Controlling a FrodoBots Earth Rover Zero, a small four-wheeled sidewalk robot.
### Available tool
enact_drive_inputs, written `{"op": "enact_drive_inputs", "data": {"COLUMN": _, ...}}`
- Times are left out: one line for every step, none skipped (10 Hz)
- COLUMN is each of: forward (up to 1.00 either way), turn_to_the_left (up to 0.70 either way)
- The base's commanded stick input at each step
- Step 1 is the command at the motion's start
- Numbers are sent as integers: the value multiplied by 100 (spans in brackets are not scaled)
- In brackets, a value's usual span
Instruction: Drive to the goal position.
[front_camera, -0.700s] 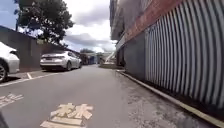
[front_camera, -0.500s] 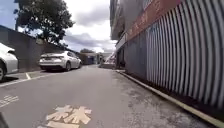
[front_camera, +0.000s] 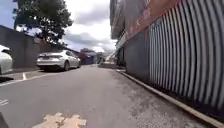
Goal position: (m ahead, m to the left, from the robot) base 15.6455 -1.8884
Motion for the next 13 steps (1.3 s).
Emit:
{"op": "enact_drive_inputs", "data": {"forward": 45, "turn_to_the_left": 0}}
{"op": "enact_drive_inputs", "data": {"forward": 45, "turn_to_the_left": 0}}
{"op": "enact_drive_inputs", "data": {"forward": 45, "turn_to_the_left": 0}}
{"op": "enact_drive_inputs", "data": {"forward": 45, "turn_to_the_left": 0}}
{"op": "enact_drive_inputs", "data": {"forward": 45, "turn_to_the_left": 0}}
{"op": "enact_drive_inputs", "data": {"forward": 45, "turn_to_the_left": 0}}
{"op": "enact_drive_inputs", "data": {"forward": 45, "turn_to_the_left": 0}}
{"op": "enact_drive_inputs", "data": {"forward": 45, "turn_to_the_left": 0}}
{"op": "enact_drive_inputs", "data": {"forward": 45, "turn_to_the_left": 0}}
{"op": "enact_drive_inputs", "data": {"forward": 45, "turn_to_the_left": 0}}
{"op": "enact_drive_inputs", "data": {"forward": 45, "turn_to_the_left": 0}}
{"op": "enact_drive_inputs", "data": {"forward": 45, "turn_to_the_left": 0}}
{"op": "enact_drive_inputs", "data": {"forward": 45, "turn_to_the_left": 0}}
